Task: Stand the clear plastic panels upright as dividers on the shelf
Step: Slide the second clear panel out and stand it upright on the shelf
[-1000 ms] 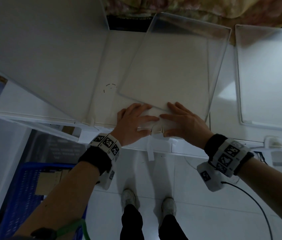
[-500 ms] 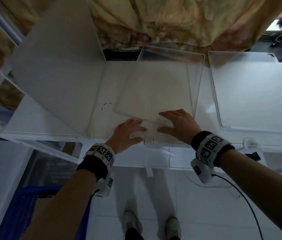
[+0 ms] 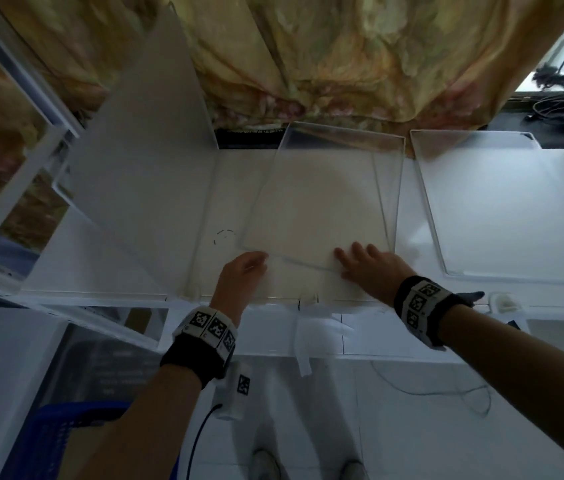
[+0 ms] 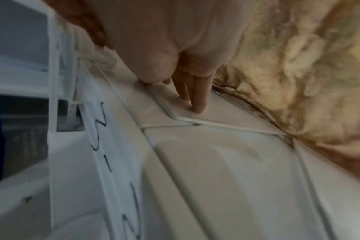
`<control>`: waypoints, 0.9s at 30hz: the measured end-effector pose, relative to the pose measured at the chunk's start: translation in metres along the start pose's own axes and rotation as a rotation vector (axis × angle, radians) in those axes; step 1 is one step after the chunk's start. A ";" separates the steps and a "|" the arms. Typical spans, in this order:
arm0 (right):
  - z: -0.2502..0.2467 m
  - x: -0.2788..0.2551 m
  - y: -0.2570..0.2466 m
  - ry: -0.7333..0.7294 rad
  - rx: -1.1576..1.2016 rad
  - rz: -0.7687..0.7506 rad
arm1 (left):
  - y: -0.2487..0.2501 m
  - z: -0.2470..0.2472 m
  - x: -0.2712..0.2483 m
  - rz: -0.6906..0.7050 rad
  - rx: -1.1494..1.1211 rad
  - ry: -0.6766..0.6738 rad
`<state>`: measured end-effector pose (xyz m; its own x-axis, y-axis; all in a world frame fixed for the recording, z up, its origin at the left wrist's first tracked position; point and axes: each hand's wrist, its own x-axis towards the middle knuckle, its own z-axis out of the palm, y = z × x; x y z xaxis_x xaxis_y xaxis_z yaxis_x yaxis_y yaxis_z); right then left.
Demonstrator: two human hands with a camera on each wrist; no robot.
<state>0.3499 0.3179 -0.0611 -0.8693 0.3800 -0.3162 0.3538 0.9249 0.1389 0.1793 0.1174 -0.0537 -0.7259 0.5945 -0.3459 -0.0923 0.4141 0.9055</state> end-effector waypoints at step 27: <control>-0.088 -0.065 -0.024 -0.066 0.716 0.221 | 0.137 -0.025 -0.009 0.062 0.003 -0.030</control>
<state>0.3672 0.2701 0.0383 -0.7374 0.5367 -0.4101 0.6753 0.5983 -0.4312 0.1559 0.1516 0.0800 -0.7095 0.6395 -0.2962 -0.0454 0.3780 0.9247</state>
